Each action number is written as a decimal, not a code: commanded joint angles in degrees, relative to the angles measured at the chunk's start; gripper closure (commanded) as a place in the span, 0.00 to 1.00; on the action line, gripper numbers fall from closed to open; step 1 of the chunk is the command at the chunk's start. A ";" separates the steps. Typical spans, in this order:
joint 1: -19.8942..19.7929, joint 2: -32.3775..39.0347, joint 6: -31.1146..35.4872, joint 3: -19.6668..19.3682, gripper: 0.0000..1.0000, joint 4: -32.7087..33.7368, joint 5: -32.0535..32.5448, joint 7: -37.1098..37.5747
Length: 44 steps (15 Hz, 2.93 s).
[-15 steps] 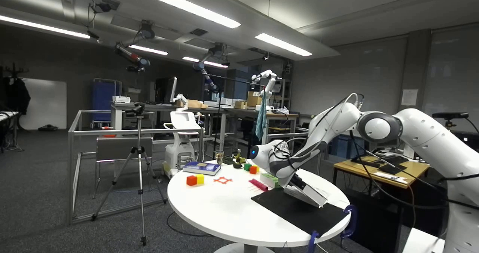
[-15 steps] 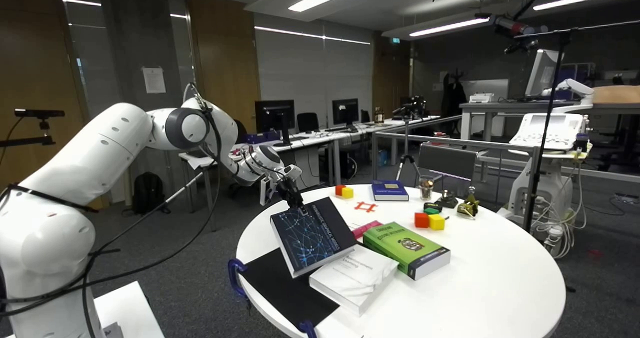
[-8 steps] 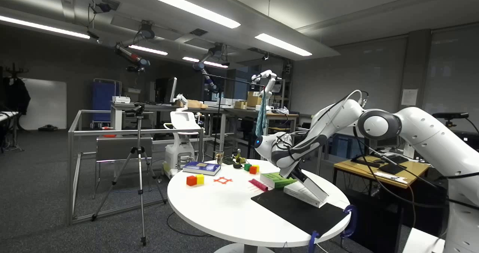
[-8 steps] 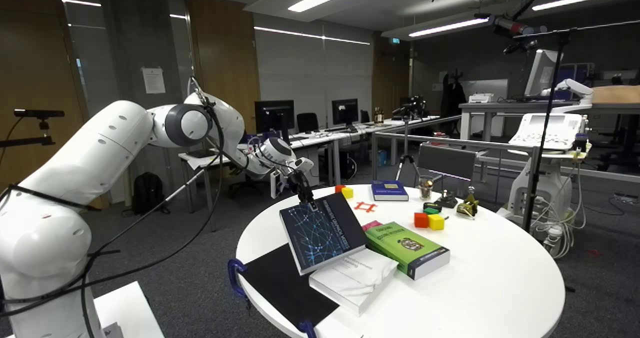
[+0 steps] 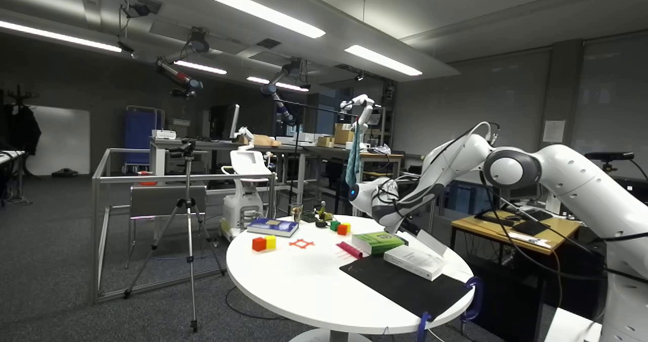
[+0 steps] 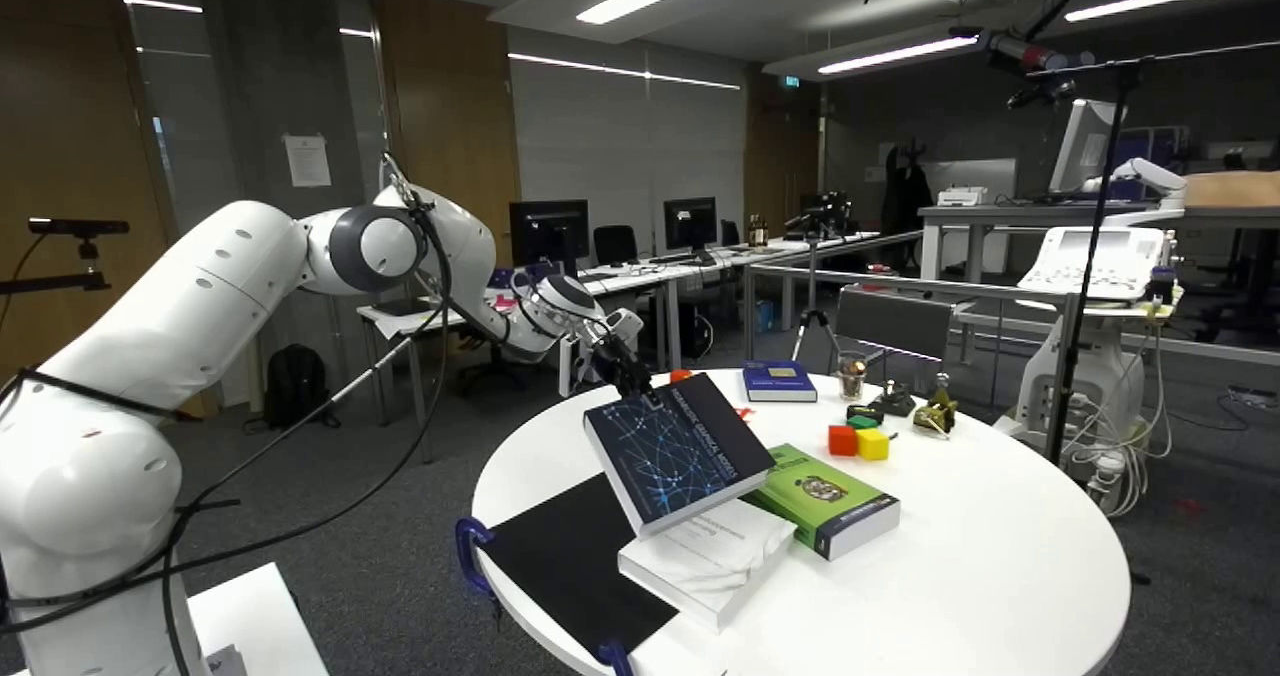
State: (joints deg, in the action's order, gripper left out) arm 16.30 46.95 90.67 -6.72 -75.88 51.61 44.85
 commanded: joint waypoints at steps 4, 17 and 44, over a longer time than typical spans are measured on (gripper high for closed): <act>-1.03 -5.00 0.57 -1.58 0.73 -3.95 12.65 -8.42; -7.49 0.02 13.52 0.67 0.48 -5.46 14.38 -6.83; -6.24 -6.23 18.67 3.07 0.73 -24.83 23.78 5.66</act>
State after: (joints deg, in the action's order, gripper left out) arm 10.43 48.14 109.21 -4.98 -93.02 73.29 49.00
